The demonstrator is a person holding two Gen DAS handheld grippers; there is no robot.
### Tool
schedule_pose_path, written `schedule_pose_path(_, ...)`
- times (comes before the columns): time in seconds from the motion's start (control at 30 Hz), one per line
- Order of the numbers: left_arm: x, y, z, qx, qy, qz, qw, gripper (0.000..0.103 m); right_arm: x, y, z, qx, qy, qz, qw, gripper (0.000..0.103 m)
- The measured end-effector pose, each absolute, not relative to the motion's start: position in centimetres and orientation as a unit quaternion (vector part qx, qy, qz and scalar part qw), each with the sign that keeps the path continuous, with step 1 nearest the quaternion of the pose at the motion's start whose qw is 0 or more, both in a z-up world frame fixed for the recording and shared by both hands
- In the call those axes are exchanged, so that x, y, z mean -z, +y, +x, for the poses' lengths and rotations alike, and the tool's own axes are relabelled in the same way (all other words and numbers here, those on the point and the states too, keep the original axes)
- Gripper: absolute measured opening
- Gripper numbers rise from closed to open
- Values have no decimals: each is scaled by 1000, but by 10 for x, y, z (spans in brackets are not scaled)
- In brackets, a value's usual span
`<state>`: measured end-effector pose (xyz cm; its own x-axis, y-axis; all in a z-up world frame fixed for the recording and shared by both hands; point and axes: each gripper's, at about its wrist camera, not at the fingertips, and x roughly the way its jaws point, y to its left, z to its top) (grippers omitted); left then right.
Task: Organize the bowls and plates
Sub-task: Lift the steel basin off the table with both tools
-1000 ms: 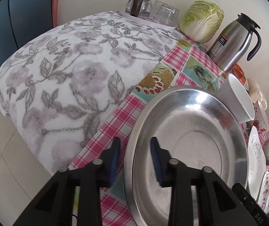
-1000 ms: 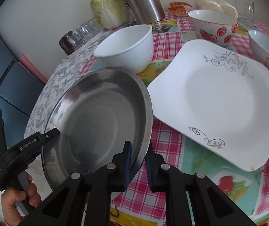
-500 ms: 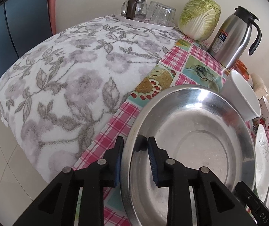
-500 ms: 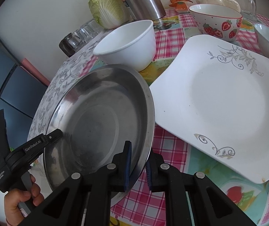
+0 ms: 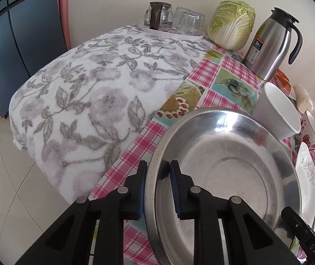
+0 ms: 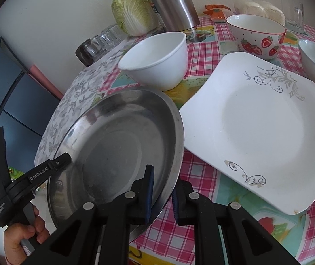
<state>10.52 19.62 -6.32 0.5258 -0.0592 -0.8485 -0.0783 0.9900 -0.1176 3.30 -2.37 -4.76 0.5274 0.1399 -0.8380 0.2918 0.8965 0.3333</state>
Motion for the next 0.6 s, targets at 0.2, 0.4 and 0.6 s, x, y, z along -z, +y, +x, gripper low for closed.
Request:
schedule_pose_path(0.2, 50, 198, 98, -12, 478, -70, 875, 21, 38, -22, 30, 32, 476, 219, 851, 16)
schedule_pose_path(0.4, 30, 195, 91, -15, 463, -71, 884, 21, 23, -21, 26, 23, 458, 208, 864, 16)
schedule_pose_path(0.6, -3, 182, 83, -8, 436, -68, 897, 21, -2, -29, 17, 21, 425, 211, 880, 17)
